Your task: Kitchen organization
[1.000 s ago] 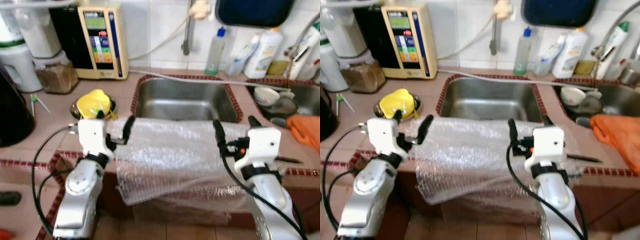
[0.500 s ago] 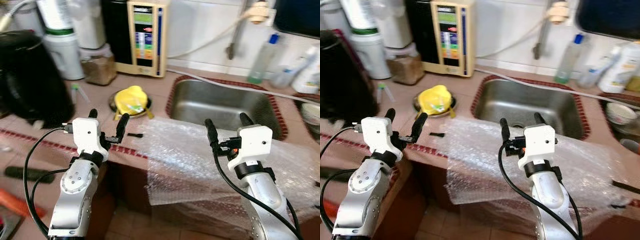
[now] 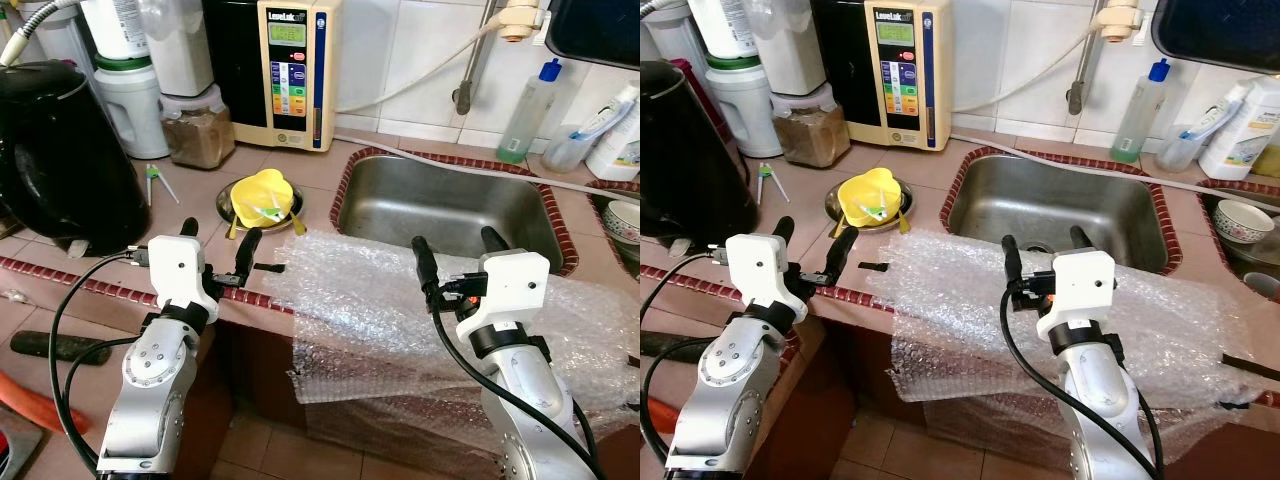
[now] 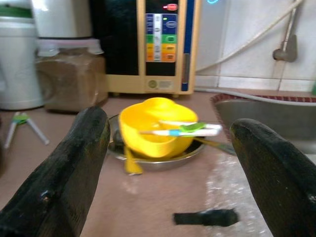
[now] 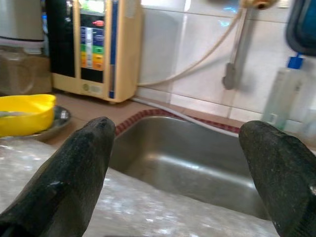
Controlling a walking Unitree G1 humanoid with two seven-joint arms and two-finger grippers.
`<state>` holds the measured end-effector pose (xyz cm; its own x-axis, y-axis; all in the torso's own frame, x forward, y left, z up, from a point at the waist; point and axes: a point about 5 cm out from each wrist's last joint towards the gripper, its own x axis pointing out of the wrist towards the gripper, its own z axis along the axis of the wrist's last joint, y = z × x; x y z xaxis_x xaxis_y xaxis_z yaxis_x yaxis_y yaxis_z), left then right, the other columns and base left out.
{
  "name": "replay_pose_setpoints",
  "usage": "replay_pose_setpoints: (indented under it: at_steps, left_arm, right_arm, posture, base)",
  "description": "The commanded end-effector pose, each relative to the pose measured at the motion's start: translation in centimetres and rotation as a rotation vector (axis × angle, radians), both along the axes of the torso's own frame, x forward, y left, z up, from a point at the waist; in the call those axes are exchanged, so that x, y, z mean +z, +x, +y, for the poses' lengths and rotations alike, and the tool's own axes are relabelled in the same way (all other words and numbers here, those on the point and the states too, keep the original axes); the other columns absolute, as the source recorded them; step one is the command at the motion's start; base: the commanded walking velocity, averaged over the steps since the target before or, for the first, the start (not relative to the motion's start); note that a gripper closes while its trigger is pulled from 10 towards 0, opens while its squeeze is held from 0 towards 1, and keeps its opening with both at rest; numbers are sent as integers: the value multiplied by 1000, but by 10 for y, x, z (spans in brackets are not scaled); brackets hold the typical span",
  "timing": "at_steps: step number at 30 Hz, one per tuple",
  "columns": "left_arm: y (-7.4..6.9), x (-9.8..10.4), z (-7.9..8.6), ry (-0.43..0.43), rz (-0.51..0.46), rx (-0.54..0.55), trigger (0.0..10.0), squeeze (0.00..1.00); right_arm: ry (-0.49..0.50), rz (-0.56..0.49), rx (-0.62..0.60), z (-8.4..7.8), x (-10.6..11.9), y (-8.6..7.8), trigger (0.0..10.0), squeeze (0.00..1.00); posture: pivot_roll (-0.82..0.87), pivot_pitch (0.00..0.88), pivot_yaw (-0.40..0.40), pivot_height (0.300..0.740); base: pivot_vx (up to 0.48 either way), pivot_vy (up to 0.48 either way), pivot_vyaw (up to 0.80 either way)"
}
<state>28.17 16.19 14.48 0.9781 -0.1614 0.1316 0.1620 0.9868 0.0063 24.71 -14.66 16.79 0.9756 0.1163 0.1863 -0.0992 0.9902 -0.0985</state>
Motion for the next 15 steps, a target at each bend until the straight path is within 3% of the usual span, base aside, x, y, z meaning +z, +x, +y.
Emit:
replay_pose_setpoints:
  at_steps: [1,15]
  left_arm:
    - [2,1,-4,1,-1,-19,10000,0]
    - [3,1,-3,0,0,-15,10000,0]
  right_arm:
    - [-3,-3,-6,-2,2,-1,10000,0]
    - [-22,2,17,3,1,-2,10000,0]
  posture:
    - [-51,11,-3,740]
    - [-52,14,3,740]
  base:
    - [0,-401,0]
    - [0,-421,0]
